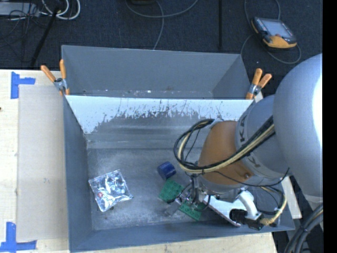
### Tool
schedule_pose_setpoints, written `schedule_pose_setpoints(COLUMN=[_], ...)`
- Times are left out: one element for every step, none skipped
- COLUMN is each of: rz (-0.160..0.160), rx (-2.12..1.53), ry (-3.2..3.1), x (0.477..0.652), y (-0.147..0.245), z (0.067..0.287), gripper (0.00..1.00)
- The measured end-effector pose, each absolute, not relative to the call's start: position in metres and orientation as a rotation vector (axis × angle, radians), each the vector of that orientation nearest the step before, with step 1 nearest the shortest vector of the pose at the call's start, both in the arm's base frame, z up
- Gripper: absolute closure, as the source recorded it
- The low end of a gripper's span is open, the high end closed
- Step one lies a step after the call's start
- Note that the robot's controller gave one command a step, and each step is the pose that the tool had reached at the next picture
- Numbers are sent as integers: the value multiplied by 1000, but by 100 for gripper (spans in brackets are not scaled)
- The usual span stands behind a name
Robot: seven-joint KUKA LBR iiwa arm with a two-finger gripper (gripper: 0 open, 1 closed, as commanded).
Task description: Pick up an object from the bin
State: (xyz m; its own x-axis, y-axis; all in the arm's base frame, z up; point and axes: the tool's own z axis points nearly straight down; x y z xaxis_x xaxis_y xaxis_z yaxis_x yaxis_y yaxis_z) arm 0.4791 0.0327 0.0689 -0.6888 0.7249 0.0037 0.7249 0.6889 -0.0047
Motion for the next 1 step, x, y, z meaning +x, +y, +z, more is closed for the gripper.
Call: schedule_pose_setpoints(rz=[2], rx=[-1241], ry=[-2885], x=[480], y=[33], z=[69], gripper=[100])
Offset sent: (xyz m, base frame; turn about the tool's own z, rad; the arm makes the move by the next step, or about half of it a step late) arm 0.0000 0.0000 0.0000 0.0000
